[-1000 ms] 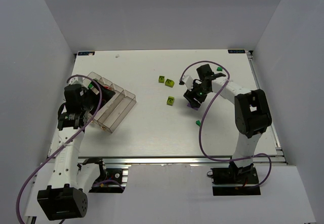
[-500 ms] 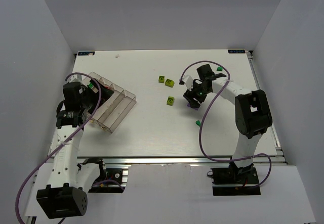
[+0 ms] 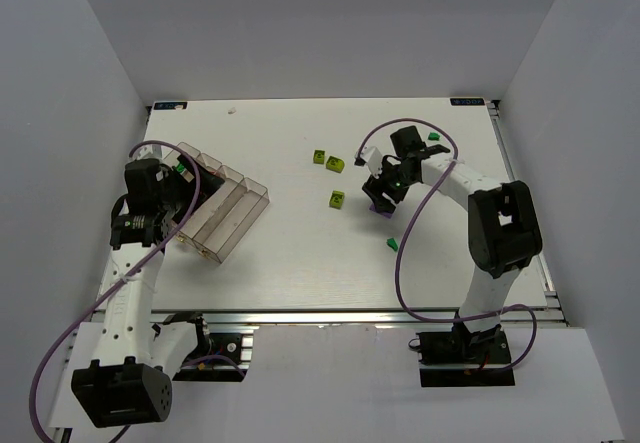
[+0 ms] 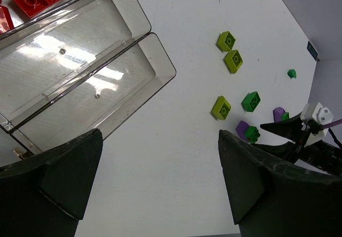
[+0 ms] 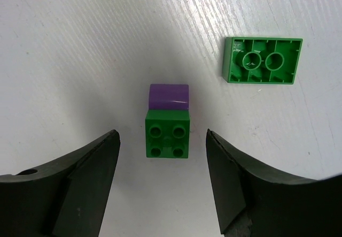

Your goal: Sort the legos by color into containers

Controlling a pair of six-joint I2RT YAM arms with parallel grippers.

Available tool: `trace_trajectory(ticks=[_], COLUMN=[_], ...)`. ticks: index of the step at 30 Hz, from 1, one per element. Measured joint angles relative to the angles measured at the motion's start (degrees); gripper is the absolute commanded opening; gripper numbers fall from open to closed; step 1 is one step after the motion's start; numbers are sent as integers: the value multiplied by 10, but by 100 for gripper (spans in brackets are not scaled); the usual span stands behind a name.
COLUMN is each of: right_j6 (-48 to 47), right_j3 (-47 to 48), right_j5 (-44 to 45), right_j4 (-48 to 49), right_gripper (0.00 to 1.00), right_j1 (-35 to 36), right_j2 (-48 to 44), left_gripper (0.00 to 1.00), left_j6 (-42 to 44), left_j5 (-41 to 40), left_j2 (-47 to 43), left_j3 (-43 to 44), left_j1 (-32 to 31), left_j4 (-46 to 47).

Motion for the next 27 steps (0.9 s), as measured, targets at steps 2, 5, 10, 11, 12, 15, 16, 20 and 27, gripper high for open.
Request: trace_trajectory(ticks=[2, 5, 10, 11, 12, 15, 16, 20, 27], right_j6=[3, 6, 6, 6, 6, 6, 6, 5, 3], right_j3=[0, 0, 0, -1, -1, -5, -5, -8, -9], right_j5=[-3, -5, -4, -3, -2, 2, 4, 12, 15], right_j4=[0, 0, 0, 0, 1, 3, 4, 14, 16], right_gripper=[71, 70, 68, 68, 68, 66, 66, 64, 54], right_j1=[0, 0, 0, 0, 0, 0, 0, 0, 0], right_j2=[-2, -7, -7, -7, -7, -6, -5, -1, 15], left_gripper=[98, 98, 98, 98, 98, 98, 98, 98, 98], left_j6=[0, 0, 0, 0, 0, 0, 0, -3, -25], left_j5=[0, 0, 0, 0, 0, 1, 1, 10, 59], left_j2=[0, 0, 0, 0, 0, 0, 0, -7, -27], left_j3=[1, 1, 1, 1, 1, 1, 1, -3, -43], left_j1=[0, 0, 0, 0, 0, 0, 0, 0, 0], left_j4=[1, 1, 1, 1, 1, 1, 1, 7, 49])
